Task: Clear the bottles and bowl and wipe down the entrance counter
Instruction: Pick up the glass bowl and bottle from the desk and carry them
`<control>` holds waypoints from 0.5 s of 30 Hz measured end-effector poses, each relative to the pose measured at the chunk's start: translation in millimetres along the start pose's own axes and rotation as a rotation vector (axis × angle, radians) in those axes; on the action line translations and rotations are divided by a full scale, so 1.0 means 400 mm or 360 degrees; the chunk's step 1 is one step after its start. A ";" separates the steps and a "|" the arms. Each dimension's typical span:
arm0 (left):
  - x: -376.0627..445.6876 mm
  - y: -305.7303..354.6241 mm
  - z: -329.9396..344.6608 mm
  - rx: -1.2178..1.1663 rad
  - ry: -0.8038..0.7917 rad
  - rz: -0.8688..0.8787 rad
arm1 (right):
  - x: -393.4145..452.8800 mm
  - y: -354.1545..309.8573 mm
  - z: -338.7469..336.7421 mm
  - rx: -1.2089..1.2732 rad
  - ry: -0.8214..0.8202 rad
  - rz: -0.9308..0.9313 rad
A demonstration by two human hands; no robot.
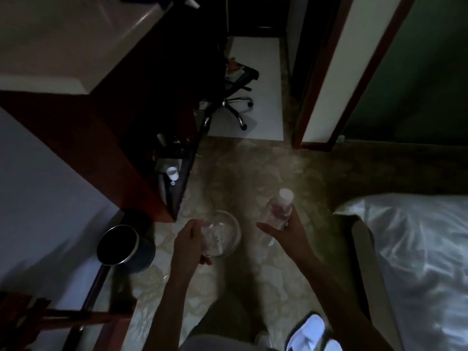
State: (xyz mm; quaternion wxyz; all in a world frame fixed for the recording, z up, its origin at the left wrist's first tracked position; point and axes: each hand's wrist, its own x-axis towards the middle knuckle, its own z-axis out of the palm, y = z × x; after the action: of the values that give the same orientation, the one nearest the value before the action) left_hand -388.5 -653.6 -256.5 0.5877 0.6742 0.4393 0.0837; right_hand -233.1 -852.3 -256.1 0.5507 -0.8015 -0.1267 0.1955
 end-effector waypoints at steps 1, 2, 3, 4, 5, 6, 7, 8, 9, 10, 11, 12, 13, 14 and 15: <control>0.051 0.015 -0.001 0.0000 0.0018 -0.0018 | 0.061 -0.008 0.019 0.0001 -0.0007 0.0003; 0.104 0.031 -0.002 0.0002 0.0049 -0.0039 | 0.117 -0.016 0.041 -0.0004 -0.0022 0.0019; 0.155 0.042 0.001 -0.0011 0.0073 -0.0057 | 0.172 -0.017 0.068 -0.0028 -0.0045 0.0038; 0.215 0.056 0.001 -0.0018 0.0089 -0.0078 | 0.228 -0.016 0.096 -0.0043 -0.0065 0.0052; 0.274 0.077 0.004 -0.0041 0.0085 -0.0108 | 0.283 -0.018 0.124 -0.0054 -0.0088 0.0062; 0.339 0.104 0.003 -0.0048 0.0059 -0.0155 | 0.341 -0.021 0.151 -0.0062 -0.0119 0.0058; 0.404 0.141 0.000 -0.0051 0.0030 -0.0198 | 0.402 -0.034 0.176 -0.0067 -0.0151 0.0055; 0.463 0.185 -0.004 -0.0047 0.0029 -0.0225 | 0.463 -0.056 0.196 -0.0064 -0.0174 0.0068; 0.521 0.230 -0.010 -0.0050 0.0056 -0.0214 | 0.528 -0.091 0.210 -0.0060 -0.0192 0.0078; 0.577 0.278 -0.017 -0.0055 0.0078 -0.0172 | 0.595 -0.129 0.221 -0.0047 -0.0210 0.0056; 0.629 0.330 -0.028 -0.0058 0.0082 -0.0115 | 0.662 -0.174 0.230 -0.0034 -0.0222 0.0013; 0.686 0.382 -0.040 -0.0072 0.0096 -0.0060 | 0.731 -0.226 0.236 -0.0019 -0.0209 -0.0042; 0.740 0.429 -0.047 -0.0094 0.0115 -0.0024 | 0.798 -0.276 0.244 0.0006 -0.0186 -0.0085; 0.793 0.475 -0.057 -0.0111 0.0140 -0.0003 | 0.861 -0.315 0.253 0.0035 -0.0157 -0.0107; 0.838 0.518 -0.064 -0.0137 0.0178 0.0016 | 0.918 -0.344 0.266 0.0060 -0.0140 -0.0135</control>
State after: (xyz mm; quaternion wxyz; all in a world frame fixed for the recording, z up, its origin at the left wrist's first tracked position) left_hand -101.0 -387.6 -204.8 0.5903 0.6448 0.4641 0.1429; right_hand 47.6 -560.3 -225.4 0.5674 -0.7755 -0.1809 0.2094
